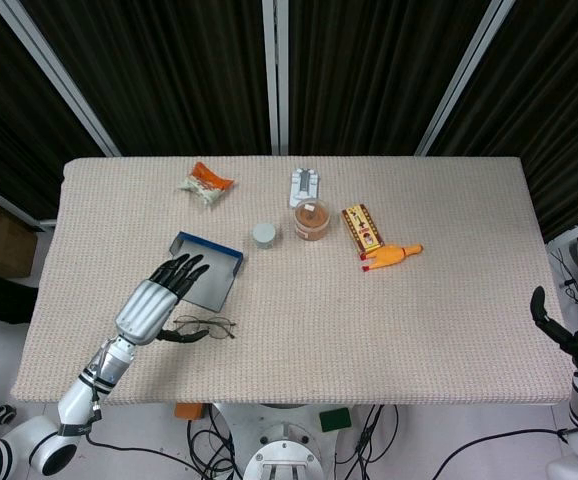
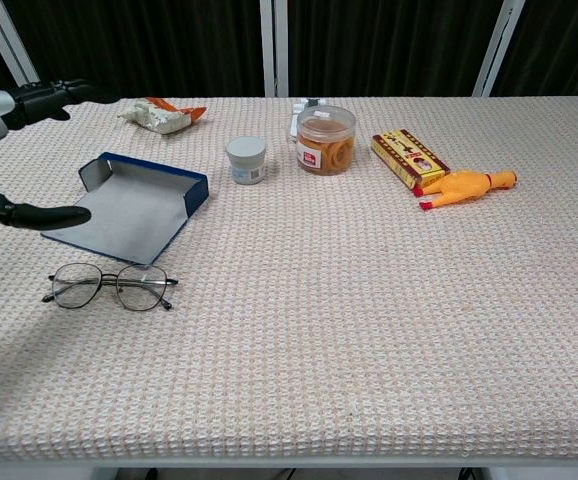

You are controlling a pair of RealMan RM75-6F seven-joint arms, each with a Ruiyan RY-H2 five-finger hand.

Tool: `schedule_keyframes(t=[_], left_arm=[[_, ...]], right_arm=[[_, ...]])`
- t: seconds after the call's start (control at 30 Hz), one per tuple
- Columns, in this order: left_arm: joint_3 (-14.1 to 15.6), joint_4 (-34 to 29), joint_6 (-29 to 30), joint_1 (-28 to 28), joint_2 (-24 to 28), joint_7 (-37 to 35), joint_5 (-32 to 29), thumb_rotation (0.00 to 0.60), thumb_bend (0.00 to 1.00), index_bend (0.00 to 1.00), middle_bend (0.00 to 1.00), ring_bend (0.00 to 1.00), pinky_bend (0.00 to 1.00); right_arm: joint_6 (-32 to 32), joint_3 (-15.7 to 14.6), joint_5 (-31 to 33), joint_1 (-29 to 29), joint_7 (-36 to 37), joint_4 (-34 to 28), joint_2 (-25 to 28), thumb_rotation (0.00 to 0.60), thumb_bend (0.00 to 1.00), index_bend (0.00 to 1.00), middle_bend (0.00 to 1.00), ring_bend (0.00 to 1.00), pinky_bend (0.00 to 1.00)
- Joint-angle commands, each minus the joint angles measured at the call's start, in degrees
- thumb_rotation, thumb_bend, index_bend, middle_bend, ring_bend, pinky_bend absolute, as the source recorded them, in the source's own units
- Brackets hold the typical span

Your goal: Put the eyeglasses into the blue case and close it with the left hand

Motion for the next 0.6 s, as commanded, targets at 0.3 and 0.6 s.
schedule_keyframes(t=[0.3,0.6], left_arm=[[1.94,-1.01,0.43,-0.05,0.63,1.63,-0.54,0.333,0.12,0.01,0.0,0.0,0.15],[4.62,-1.41,-4.02,-0.56,-0.55,2.94,-2.98,0.546,0.23,0.27,0.03,0.0,0.16]], right_arm=[[0.02,-0.79,0.37,0.05,0.81,1.23,-0.22,0.6,0.48,0.0,0.0,0.0,0.0],[-1.83,-2.32,1.31,-0.04,0.99,2.72,-0.63,0.6,0.48,0.0,0.0,0.0,0.0]])
